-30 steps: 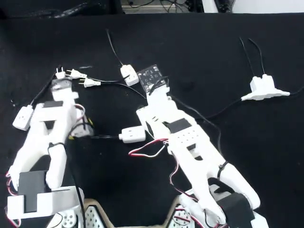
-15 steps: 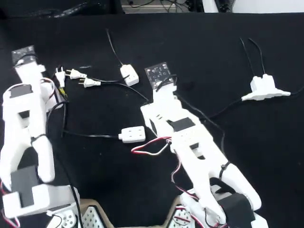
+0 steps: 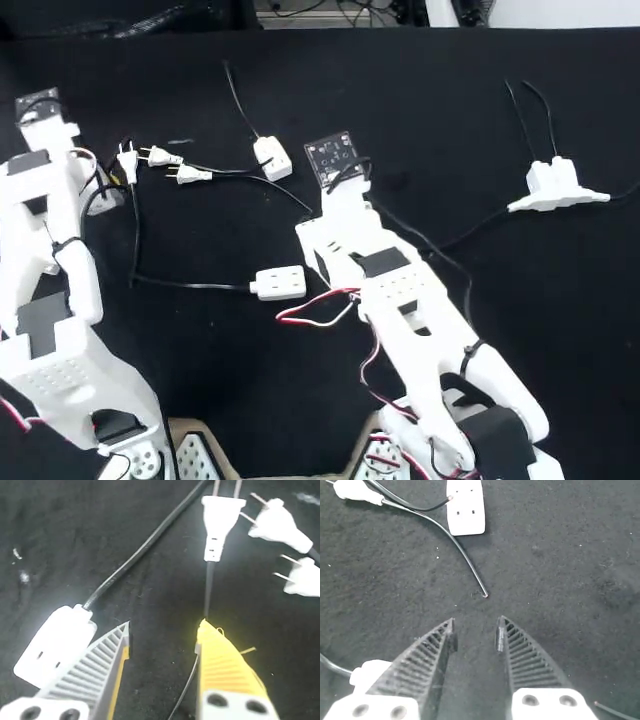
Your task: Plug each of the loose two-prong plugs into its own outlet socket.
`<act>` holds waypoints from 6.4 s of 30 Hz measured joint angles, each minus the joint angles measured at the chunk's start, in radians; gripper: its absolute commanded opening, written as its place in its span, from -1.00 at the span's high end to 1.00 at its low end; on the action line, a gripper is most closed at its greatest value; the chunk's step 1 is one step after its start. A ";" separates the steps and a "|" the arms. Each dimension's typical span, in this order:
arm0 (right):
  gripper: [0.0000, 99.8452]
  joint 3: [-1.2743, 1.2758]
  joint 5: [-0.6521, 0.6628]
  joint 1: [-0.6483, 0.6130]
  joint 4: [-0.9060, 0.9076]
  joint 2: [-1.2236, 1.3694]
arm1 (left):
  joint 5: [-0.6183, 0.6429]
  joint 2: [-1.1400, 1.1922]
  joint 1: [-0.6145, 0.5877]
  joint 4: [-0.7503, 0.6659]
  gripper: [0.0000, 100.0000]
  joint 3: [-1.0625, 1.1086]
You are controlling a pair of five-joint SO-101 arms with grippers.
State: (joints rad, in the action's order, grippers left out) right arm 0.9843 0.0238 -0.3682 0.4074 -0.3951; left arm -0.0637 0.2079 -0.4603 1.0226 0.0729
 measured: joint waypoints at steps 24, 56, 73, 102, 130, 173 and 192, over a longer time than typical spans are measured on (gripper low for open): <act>0.75 0.000 0.000 0.000 0.000 -0.002 | -0.020 0.255 0.097 -0.408 0.57 -0.015; 0.75 0.000 0.000 0.000 0.000 -0.002 | -0.025 -0.023 0.044 0.101 0.94 -0.124; 0.75 0.002 0.002 0.029 0.164 -0.167 | -0.025 -0.775 0.216 0.233 0.94 0.494; 0.75 0.365 0.203 0.647 0.612 -1.069 | -0.028 -0.876 1.125 -0.083 0.65 0.787; 0.75 0.310 0.204 0.140 0.612 -1.069 | -0.028 -0.848 0.437 -0.247 0.62 0.996; 0.75 0.224 -0.233 -0.133 0.110 -0.110 | 0.075 -0.848 0.417 -0.434 0.62 1.131; 0.74 0.224 -0.199 -0.084 0.141 -0.110 | 0.075 -0.848 0.417 -0.434 0.62 1.131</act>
State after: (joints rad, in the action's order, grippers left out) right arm 1.2083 -0.1757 -0.4526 0.5485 -0.5056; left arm 0.0115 -0.6406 -0.0430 0.5884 1.2037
